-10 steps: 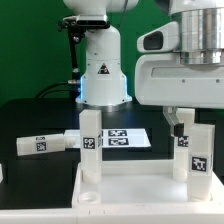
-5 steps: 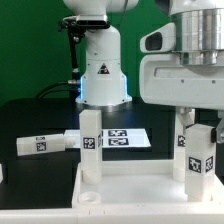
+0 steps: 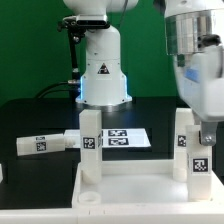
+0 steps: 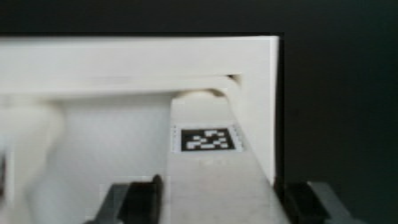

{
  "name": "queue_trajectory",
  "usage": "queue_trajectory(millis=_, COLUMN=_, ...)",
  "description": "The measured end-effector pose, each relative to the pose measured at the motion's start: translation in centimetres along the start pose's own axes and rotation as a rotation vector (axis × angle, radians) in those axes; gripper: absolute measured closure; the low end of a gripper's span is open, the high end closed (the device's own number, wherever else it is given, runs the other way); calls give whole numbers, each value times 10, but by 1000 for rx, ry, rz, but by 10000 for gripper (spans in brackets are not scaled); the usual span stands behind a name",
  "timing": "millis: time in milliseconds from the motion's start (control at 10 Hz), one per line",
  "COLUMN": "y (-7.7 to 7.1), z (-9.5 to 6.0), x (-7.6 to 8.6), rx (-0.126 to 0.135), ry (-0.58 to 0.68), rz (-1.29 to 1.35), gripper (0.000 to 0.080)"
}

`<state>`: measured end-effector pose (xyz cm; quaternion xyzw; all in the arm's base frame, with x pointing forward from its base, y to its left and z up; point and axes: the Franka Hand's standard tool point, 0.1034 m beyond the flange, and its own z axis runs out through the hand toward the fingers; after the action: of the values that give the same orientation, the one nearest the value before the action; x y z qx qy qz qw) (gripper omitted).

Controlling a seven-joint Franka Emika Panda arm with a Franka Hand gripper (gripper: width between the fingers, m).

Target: Assemble desk

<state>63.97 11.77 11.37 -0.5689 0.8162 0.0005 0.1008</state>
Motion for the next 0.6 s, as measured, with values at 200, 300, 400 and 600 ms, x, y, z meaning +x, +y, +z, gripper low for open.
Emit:
queue_trajectory(millis=200, y=-1, z=0, x=1, rx=-9, ry=-8, rz=55, gripper=512)
queue_trajectory(millis=300, y=-1, z=0, x=1, rx=-7, ry=-7, rz=87, gripper=512)
queue_trajectory(millis=400, y=-1, z=0, x=1, rx=-7, ry=-6, rz=29, gripper=432)
queue_trajectory(millis=600, y=-5, z=0, x=6, rx=11, ry=-3, rz=-341, gripper=248)
